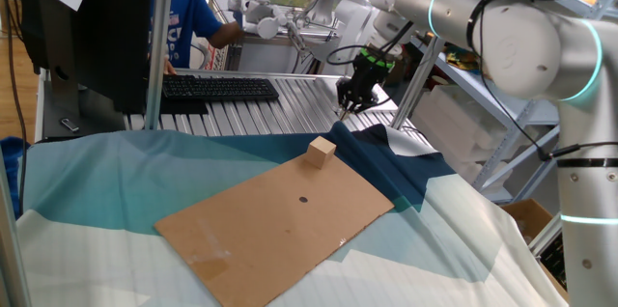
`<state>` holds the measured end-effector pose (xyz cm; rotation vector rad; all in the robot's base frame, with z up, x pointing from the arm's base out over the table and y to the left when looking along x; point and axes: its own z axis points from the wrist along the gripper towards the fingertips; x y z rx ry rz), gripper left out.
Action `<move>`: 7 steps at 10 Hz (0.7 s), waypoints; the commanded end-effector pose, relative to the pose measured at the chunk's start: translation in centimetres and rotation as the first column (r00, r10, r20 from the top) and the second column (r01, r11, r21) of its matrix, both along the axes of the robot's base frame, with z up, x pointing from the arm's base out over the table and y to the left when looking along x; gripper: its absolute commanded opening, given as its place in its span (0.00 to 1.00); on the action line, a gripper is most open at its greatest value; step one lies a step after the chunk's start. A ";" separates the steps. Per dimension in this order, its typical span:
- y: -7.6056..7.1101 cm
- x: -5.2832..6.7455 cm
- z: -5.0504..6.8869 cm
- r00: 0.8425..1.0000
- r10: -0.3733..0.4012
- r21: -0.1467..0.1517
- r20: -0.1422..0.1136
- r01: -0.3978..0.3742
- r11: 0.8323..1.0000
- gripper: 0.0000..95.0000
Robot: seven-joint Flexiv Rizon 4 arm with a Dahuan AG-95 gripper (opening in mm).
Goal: Grab the block and place it at the designated location
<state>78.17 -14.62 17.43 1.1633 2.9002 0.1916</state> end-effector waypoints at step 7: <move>-0.2 0.4 -1.7 1.000 0.000 -0.003 0.000 0.000 1.000 0.00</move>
